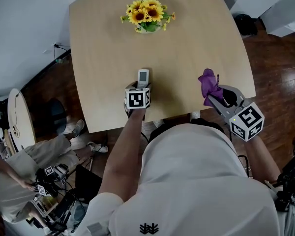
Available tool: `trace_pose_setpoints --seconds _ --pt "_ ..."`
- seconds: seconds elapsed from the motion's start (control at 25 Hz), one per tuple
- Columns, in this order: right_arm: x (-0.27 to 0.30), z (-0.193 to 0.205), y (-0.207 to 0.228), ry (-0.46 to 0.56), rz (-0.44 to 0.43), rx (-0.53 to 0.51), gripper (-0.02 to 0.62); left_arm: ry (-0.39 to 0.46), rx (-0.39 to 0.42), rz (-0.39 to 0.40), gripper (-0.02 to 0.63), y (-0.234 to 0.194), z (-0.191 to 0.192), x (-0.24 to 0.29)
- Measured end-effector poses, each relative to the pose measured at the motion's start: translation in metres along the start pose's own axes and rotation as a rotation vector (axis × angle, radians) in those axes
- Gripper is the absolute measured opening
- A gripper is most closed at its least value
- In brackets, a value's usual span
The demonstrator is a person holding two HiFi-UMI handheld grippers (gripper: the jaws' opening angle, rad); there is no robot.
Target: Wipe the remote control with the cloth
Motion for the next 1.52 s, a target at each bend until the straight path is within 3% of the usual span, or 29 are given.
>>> trace_pose_setpoints --seconds 0.16,0.36,0.48,0.68,0.76,0.88,1.04,1.16,1.28,1.52 --pt "0.0 -0.005 0.002 0.017 0.001 -0.014 0.129 0.074 -0.12 0.089 0.284 0.002 -0.016 -0.025" --pt "-0.002 -0.019 -0.001 0.057 -0.003 -0.046 0.129 0.224 -0.403 0.412 0.284 0.023 -0.053 -0.079" --pt "-0.001 -0.04 -0.003 0.094 -0.022 -0.076 0.127 0.317 -0.546 0.559 0.284 0.024 -0.08 -0.113" --pt "0.003 -0.088 -0.025 0.181 -0.094 -0.18 0.128 0.39 -0.811 1.013 0.284 0.038 -0.113 -0.194" --pt "0.001 -0.114 -0.046 0.226 -0.155 -0.254 0.127 0.449 -0.874 1.179 0.284 0.039 -0.124 -0.225" --pt "-0.002 -0.15 -0.093 0.284 -0.295 -0.375 0.127 0.525 -0.912 1.347 0.284 0.038 -0.135 -0.263" --pt "-0.002 -0.159 -0.163 0.25 -0.556 -0.518 0.127 0.565 -0.891 1.457 0.284 0.044 -0.14 -0.295" --pt "0.008 -0.152 -0.188 0.183 -0.675 -0.636 0.127 0.552 -0.858 1.493 0.284 0.055 -0.141 -0.306" --pt "0.014 -0.149 -0.186 0.147 -0.694 -0.67 0.127 0.542 -0.847 1.508 0.284 0.06 -0.138 -0.312" --pt "0.009 -0.163 -0.164 0.19 -0.674 -0.604 0.127 0.537 -0.822 1.543 0.284 0.063 -0.131 -0.324"
Point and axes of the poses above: the fingertips, and each gripper's own axes: x forward along the fingers, y to its right, z out of its underside, the point moved 3 cm from there along -x, backward along the fingers, and after that the axes turned 15 degrees about -z, right-handed, at the moved point
